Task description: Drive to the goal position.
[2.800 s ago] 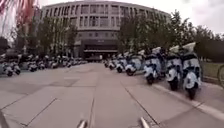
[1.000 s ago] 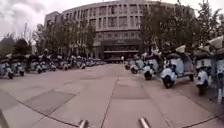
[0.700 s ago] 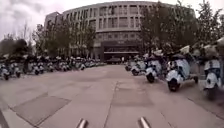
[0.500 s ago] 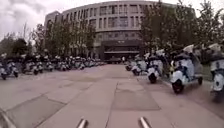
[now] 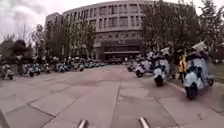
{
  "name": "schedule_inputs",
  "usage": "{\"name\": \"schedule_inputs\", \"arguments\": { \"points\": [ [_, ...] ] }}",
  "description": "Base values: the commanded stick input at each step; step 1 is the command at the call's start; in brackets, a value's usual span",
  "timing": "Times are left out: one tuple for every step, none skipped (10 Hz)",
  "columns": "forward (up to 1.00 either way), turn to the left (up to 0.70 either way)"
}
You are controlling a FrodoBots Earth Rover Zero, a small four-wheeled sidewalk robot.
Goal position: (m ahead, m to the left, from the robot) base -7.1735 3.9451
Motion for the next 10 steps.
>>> {"name": "schedule_inputs", "arguments": {
  "points": [
    [0.7, -0.04],
    [0.7, 0.0],
    [0.7, 0.0],
    [0.7, 0.0],
    [0.7, 0.0],
    [0.7, 0.0],
    [0.7, 0.0],
    [0.7, 0.0],
    [0.7, 0.0],
    [0.7, 0.0]
  ]
}}
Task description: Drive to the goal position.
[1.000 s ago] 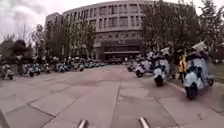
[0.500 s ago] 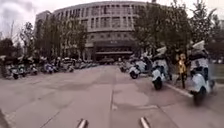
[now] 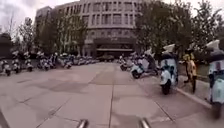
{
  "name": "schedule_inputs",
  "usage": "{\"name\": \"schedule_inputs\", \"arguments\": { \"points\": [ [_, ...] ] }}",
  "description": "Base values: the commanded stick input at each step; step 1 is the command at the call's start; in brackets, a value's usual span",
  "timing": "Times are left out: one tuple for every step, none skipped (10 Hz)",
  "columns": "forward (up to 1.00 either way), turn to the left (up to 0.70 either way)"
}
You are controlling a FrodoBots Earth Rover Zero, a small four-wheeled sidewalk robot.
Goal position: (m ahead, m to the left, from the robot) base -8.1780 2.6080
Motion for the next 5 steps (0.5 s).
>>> {"name": "schedule_inputs", "arguments": {
  "points": [
    [0.7, 0.0],
    [0.7, 0.0],
    [0.7, 0.0],
    [0.7, 0.0],
    [0.7, 0.0]
  ]
}}
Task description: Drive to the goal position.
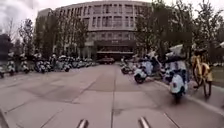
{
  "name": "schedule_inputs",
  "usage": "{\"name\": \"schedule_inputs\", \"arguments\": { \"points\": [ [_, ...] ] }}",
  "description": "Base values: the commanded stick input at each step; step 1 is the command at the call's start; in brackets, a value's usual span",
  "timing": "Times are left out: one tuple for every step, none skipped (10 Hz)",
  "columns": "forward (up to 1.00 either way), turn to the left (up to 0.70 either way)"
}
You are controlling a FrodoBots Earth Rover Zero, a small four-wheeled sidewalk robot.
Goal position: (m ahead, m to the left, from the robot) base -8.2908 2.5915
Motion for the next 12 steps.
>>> {"name": "schedule_inputs", "arguments": {
  "points": [
    [0.7, 0.0],
    [0.7, 0.0],
    [0.7, 0.0],
    [0.7, 0.0],
    [0.7, 0.0],
    [0.7, 0.0],
    [0.7, 0.0],
    [0.7, 0.0],
    [0.7, 0.26],
    [0.7, 0.35],
    [0.7, 0.35],
    [0.7, 0.35]
  ]
}}
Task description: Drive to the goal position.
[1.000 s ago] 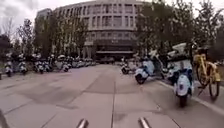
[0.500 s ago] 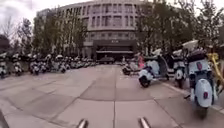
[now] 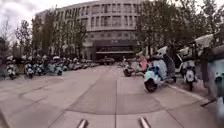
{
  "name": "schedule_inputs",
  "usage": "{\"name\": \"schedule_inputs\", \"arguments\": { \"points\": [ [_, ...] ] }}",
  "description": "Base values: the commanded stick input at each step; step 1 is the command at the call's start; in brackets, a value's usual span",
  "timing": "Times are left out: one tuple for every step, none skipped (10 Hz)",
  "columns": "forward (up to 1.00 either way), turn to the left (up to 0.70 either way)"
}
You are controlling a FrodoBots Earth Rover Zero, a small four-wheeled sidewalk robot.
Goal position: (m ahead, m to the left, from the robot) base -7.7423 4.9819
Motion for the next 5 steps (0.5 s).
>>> {"name": "schedule_inputs", "arguments": {
  "points": [
    [0.7, 0.35],
    [0.7, 0.35],
    [0.7, 0.35],
    [0.7, 0.35],
    [0.7, 0.35]
  ]
}}
